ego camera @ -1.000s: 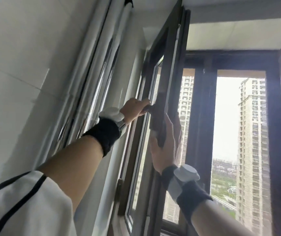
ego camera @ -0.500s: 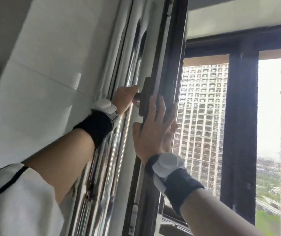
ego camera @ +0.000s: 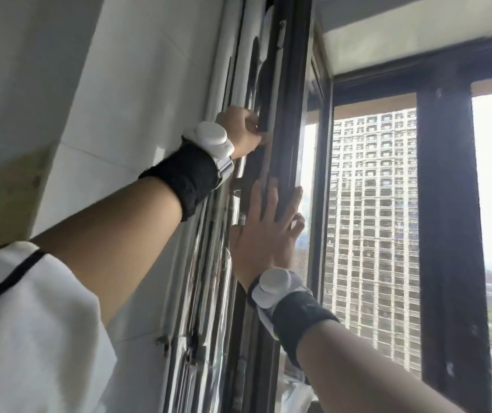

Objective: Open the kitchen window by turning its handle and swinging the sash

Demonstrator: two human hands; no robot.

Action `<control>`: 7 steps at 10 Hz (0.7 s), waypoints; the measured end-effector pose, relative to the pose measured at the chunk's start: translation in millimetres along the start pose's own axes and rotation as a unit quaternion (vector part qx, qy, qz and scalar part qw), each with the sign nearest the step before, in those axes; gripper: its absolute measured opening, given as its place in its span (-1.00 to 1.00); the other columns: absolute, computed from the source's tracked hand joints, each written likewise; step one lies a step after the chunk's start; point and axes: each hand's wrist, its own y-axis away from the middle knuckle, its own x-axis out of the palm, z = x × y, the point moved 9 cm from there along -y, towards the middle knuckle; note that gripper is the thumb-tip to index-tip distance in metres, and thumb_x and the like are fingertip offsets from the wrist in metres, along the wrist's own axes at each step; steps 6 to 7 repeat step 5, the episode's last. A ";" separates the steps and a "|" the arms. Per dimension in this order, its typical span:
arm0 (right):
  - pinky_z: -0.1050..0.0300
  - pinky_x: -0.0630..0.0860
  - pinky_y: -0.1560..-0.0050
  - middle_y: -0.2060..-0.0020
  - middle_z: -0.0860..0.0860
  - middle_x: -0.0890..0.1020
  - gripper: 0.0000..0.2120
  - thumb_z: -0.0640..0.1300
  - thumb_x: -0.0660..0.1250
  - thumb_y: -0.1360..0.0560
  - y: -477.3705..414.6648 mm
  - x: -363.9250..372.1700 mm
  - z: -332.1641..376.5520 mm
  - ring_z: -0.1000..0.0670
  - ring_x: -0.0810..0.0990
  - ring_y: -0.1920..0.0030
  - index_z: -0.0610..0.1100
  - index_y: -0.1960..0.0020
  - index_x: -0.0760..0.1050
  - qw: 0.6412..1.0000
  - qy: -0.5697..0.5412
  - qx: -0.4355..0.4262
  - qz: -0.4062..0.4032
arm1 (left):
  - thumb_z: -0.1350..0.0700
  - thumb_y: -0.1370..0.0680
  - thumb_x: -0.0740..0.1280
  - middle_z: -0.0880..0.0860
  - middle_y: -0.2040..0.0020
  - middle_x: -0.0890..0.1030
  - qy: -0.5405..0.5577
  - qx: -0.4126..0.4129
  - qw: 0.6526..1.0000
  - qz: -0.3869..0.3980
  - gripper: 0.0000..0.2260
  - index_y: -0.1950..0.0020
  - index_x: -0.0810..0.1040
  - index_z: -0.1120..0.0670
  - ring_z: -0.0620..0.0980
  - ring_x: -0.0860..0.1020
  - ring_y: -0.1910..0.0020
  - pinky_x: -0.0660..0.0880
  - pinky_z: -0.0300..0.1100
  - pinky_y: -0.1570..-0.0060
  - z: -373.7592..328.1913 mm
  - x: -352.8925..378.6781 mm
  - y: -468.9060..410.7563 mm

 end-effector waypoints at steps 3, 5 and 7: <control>-0.43 0.30 -0.48 -0.74 -0.08 0.00 -0.25 0.17 0.10 -0.66 5.6 -8.1 -8.4 -0.40 -0.14 -0.70 -0.05 -0.74 -0.09 0.997 -0.012 0.017 0.071 | 0.05 -0.64 0.42 0.12 -0.31 0.68 -0.042 -0.020 0.999 -0.023 -0.57 -0.48 0.51 0.16 0.15 0.62 -0.33 0.54 -0.03 -0.33 -2.1 20.5 26.4; -0.35 0.38 -0.43 -0.70 -0.02 0.08 -0.40 0.13 0.14 -0.71 26.7 -44.8 -34.5 -0.21 0.02 -0.70 0.09 -0.70 0.07 0.987 -0.137 -0.019 0.079 | 0.04 -0.62 0.37 0.11 -0.22 0.59 -0.077 0.041 0.984 -0.154 -0.70 -0.33 0.52 0.07 0.16 0.50 -0.27 0.48 0.05 -0.18 -16.4 0.1 83.7; -0.35 0.38 -0.43 -0.70 -0.02 0.08 -0.40 0.13 0.14 -0.71 26.7 -44.8 -34.5 -0.21 0.02 -0.70 0.09 -0.70 0.07 0.987 -0.137 -0.019 0.079 | 0.04 -0.62 0.37 0.11 -0.22 0.59 -0.077 0.041 0.984 -0.154 -0.70 -0.33 0.52 0.07 0.16 0.50 -0.27 0.48 0.05 -0.18 -16.4 0.1 83.7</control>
